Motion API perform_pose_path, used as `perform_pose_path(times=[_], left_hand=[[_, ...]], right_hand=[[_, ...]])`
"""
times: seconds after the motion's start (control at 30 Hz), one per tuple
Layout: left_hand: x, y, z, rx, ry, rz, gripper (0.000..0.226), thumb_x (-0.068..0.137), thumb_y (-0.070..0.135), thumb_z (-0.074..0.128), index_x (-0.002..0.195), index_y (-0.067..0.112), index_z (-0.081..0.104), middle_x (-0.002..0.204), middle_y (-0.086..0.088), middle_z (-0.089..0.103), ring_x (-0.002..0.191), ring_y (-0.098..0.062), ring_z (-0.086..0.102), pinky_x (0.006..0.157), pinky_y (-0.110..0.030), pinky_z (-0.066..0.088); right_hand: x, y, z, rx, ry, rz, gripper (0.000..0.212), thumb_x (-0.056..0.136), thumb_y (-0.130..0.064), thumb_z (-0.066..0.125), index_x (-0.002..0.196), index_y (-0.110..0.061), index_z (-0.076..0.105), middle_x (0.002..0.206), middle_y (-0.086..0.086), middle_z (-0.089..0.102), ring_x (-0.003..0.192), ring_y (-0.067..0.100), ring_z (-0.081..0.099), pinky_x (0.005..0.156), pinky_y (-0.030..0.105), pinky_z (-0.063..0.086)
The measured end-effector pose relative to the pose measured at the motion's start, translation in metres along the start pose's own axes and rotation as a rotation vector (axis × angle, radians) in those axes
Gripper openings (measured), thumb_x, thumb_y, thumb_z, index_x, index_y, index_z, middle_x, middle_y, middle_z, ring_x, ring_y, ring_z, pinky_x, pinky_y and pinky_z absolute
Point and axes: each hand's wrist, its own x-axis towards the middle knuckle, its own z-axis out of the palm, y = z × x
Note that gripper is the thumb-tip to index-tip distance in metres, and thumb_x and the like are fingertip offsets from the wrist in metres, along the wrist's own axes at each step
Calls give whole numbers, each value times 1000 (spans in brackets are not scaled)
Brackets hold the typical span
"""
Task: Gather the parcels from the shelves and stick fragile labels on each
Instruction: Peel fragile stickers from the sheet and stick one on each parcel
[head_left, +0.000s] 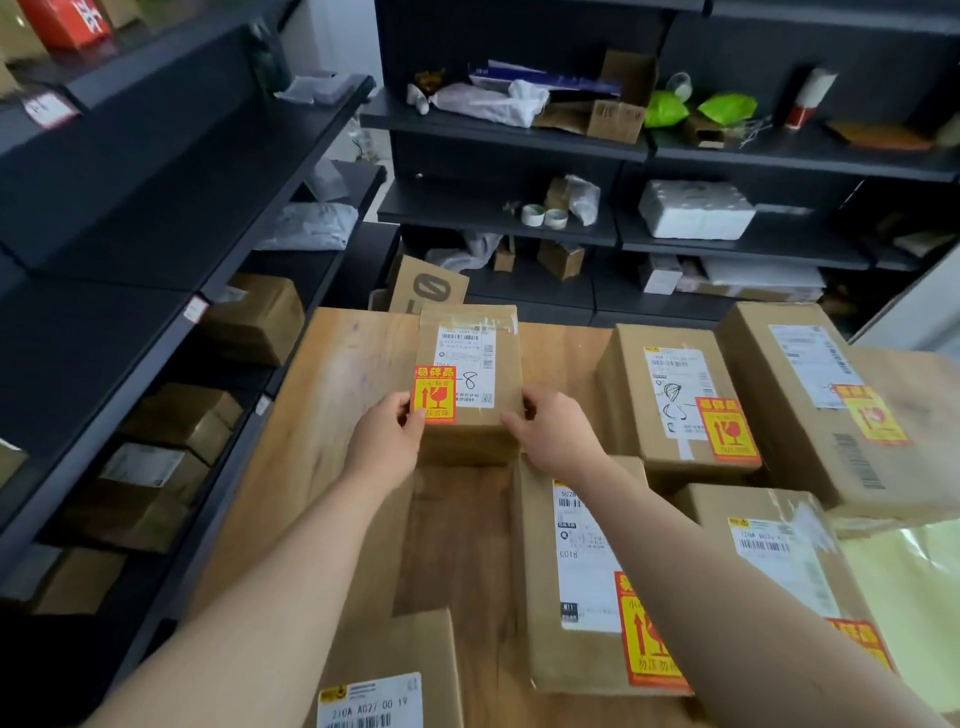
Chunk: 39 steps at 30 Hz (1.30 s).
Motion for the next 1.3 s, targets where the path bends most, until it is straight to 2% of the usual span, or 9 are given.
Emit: perform_pose_path(times=[0.13,0.27,0.4,0.6,0.8,0.9,1.03,1.17,1.3], left_hand=[[-21,9,-15,356,61,180,21,96,31,48,113,23,57,103,3,64,81,-11,53,62,-21,38],[-47,20,-35,599,116,350,21,94,32,48,110,22,57,106,2,64,91,-20,58,68,-28,40],[-86,23,-51,696,113,433,24,92,35,48,109,19,57,107,0,65,97,-22,59,79,-34,44],[-169,4,-63,694,58,478,17,88,33,50,94,18,57,94,2,62,90,-25,58,76,-35,41],[-257,-31,-65,745,4,233,32,91,37,47,114,16,56,112,2,61,102,-21,57,82,-34,43],[-291,-44,-61,681,18,121,25,91,36,48,103,14,50,108,1,56,91,-24,56,67,-35,41],[-315,-54,-57,584,48,-48,30,91,40,50,95,12,43,94,-5,56,80,-26,53,57,-33,35],[-330,-68,-55,455,-34,-170,33,94,43,47,85,11,44,75,-3,54,68,-23,53,53,-33,36],[-353,-74,-56,364,-54,-174,39,92,46,50,71,14,39,66,-2,48,57,-18,45,48,-33,28]], right_hand=[[-17,-10,-1,-208,54,-59,24,94,-33,50,102,-11,53,96,5,55,86,23,54,69,34,46],[-48,-21,-6,-273,107,-118,26,95,-31,48,110,-11,56,106,5,58,101,25,56,79,34,49],[-93,-29,-9,-313,130,-142,38,95,-33,49,125,-10,53,129,7,56,116,27,51,93,36,44],[-167,-27,1,-329,103,-204,34,95,-34,49,121,-12,53,128,4,55,118,27,51,95,37,42],[-233,-14,29,-305,29,-290,28,92,-32,50,112,-13,55,115,2,60,103,27,58,78,34,47],[-257,-5,45,-332,-17,-329,30,92,-31,49,113,-12,54,117,4,59,104,29,58,78,36,47],[-280,-1,64,-304,41,-420,34,93,-32,47,118,-11,56,122,5,58,109,26,52,90,33,42],[-298,-5,79,-248,-116,-288,41,96,-37,44,130,-14,41,107,9,63,96,30,58,73,36,46],[-320,-2,82,-179,-116,-203,48,96,-35,45,138,-15,37,104,7,66,89,28,61,68,33,48]])
